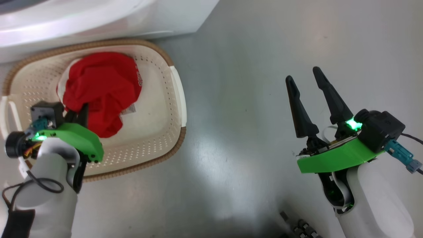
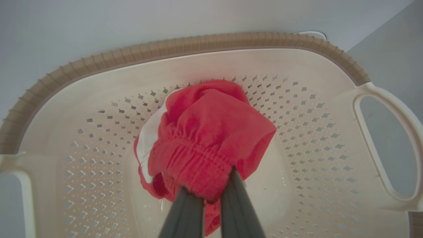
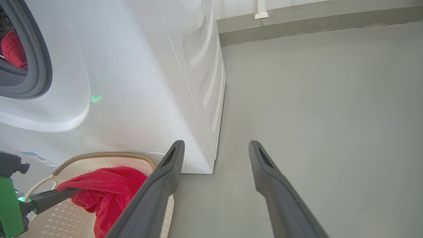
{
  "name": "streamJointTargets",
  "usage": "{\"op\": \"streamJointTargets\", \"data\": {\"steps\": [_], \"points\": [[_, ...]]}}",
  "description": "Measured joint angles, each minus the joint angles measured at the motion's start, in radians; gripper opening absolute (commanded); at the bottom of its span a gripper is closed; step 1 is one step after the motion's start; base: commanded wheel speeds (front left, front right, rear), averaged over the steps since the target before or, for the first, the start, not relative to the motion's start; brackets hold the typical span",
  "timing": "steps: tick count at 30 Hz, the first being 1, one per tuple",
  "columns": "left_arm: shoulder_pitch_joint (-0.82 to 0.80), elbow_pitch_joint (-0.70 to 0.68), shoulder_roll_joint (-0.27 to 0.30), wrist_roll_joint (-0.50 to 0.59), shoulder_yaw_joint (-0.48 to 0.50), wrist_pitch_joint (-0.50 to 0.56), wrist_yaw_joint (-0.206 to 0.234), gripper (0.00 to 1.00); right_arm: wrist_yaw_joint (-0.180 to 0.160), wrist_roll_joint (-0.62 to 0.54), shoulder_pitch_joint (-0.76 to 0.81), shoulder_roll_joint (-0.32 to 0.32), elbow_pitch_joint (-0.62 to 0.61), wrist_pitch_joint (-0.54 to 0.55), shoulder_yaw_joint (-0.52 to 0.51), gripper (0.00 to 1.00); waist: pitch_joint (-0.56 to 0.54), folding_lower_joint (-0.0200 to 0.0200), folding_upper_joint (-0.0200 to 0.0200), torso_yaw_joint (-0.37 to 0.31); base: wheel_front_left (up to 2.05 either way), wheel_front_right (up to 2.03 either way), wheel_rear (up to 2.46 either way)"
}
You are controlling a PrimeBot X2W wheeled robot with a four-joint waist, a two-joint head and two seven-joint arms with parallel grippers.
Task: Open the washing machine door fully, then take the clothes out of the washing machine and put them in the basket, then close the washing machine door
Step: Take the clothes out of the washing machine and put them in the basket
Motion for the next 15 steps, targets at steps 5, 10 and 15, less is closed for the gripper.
{"op": "streamJointTargets", "data": {"steps": [5,10,15], "points": [[-0.069,0.069,0.017,-0.037,-0.064,0.0,0.0,0.0,0.0,0.006,-0.028,0.0,-0.009,0.0,0.017,1.0,0.063,0.0,0.0,-0.014,0.0,0.0,0.0],[-0.103,0.119,0.022,-0.07,-0.085,0.0,0.0,0.0,0.0,0.006,-0.034,0.0,-0.014,0.0,0.023,1.0,0.089,0.0,0.0,-0.02,0.0,0.0,0.0],[-0.132,0.155,0.026,-0.11,-0.101,0.0,0.0,0.0,0.0,0.006,-0.039,0.0,-0.016,0.0,0.029,1.0,0.108,0.0001,0.0,-0.026,0.0,0.0,0.0]]}}
